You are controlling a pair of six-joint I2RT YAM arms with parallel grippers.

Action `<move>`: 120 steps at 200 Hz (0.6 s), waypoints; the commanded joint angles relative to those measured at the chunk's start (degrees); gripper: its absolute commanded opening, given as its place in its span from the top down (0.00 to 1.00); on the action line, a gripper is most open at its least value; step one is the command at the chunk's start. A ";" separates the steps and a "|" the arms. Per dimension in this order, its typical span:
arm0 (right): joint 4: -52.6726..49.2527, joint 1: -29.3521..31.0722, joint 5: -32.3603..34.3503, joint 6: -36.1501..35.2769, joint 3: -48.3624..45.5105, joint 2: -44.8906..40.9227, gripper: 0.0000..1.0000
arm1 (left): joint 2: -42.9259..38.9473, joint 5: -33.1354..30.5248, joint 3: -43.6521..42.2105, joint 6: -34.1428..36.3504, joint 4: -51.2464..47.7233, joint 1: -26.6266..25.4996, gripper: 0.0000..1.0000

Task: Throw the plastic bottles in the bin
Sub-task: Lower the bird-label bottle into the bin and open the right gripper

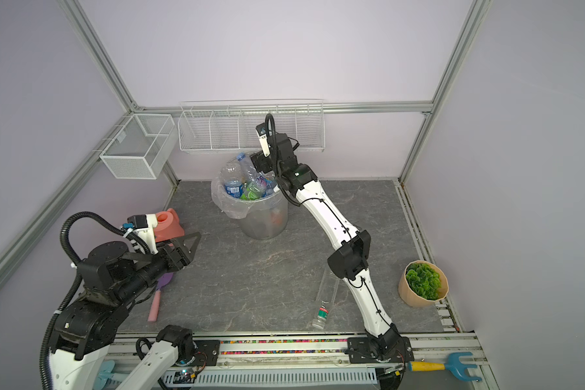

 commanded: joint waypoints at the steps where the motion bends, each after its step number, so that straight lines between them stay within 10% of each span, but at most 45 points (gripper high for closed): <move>1: 0.93 -1.44 -1.01 1.16 1.16 3.62 0.06 | -1.14 -0.38 1.40 -0.54 -1.61 -0.06 0.28; 120: 2.99 1.15 -1.71 -1.08 -8.51 -8.57 0.02 | -0.83 -0.83 2.51 0.12 -2.10 -0.08 0.28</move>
